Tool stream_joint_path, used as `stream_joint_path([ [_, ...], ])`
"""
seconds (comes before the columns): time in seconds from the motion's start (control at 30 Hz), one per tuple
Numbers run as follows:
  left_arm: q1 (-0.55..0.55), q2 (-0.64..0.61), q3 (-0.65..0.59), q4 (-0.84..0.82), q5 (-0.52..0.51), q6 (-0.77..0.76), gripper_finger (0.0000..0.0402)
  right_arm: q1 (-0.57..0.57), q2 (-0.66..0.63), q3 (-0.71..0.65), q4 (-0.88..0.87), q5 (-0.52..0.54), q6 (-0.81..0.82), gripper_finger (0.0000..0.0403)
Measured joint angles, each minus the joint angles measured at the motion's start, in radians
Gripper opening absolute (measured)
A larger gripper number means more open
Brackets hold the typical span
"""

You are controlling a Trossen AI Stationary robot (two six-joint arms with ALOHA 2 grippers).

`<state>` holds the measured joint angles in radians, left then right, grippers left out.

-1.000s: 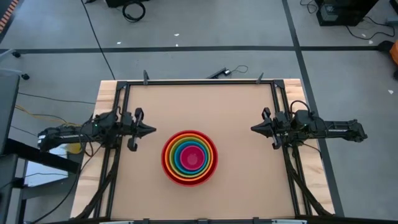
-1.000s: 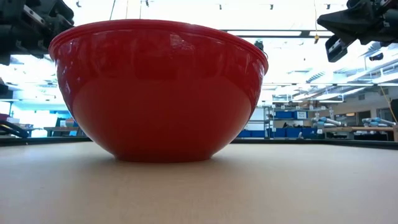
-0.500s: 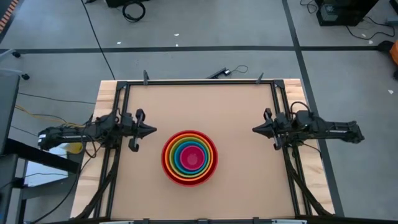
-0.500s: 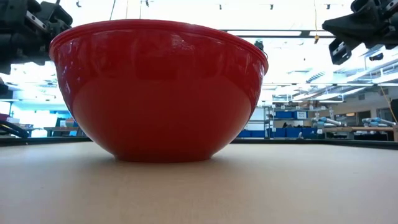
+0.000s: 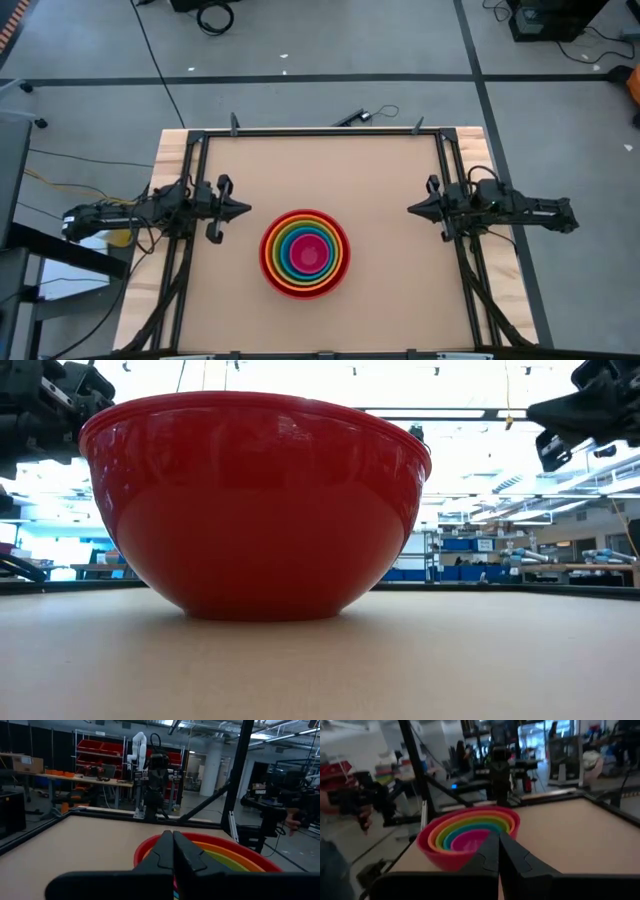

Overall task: Nest bowls inside each other
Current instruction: Return to Home Position

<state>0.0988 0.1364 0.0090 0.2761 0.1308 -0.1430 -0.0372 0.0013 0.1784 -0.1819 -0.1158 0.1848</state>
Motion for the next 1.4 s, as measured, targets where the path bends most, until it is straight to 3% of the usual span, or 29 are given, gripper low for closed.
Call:
stream_joint_path([
  [0.2,-0.021,0.001,0.0,-0.02,0.001,0.0,0.0,0.0,0.001,-0.163,0.284,-0.04,0.084,0.0005],
  [0.57,-0.037,0.001,-0.001,-0.025,0.001,0.024,0.0,0.0,0.0,-0.166,0.257,-0.082,0.077,0.0005],
  [0.77,-0.037,0.001,-0.001,-0.047,0.001,0.071,0.0,0.0,0.001,-0.166,0.239,0.016,0.073,0.001],
  [1.4,-0.037,0.001,-0.002,-0.092,0.001,0.053,0.0,0.001,0.053,-0.166,0.194,0.046,0.076,0.002],
])
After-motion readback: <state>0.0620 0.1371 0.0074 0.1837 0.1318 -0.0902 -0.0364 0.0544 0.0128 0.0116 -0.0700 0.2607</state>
